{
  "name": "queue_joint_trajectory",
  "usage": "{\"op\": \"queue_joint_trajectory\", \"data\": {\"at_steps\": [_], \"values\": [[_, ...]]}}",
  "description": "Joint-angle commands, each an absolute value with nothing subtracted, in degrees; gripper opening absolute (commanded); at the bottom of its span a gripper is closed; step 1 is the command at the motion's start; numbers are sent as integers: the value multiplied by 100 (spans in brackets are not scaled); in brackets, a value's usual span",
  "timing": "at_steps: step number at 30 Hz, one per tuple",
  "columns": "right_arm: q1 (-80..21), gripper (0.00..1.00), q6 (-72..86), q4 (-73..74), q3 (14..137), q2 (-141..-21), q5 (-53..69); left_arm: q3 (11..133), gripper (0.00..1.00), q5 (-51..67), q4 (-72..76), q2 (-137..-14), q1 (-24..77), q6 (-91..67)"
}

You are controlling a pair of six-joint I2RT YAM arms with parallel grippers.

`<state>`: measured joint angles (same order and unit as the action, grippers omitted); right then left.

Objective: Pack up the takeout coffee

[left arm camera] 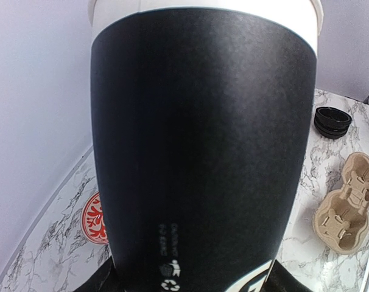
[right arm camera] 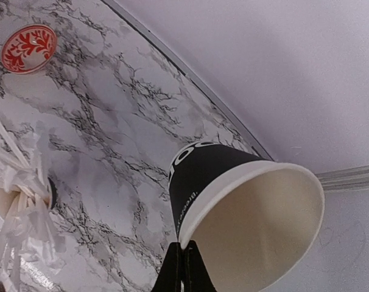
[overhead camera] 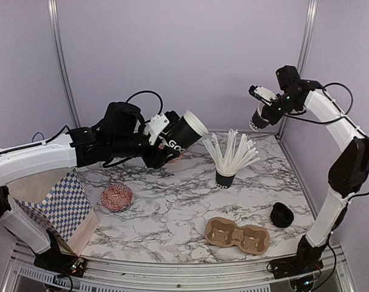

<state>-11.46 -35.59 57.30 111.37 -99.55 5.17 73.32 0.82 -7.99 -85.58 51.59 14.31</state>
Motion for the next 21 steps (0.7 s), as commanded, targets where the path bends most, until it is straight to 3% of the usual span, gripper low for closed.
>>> {"op": "queue_joint_trajectory", "data": {"at_steps": [1,21], "values": [[-645,0,-3230,5466,11028,-10441,-550,7330,53,340,-640,-8293,5139,1295],[-190,0,-2836,5676,10338,-11113,-137,7241,54,403,-592,-8239,5134,1244]]}}
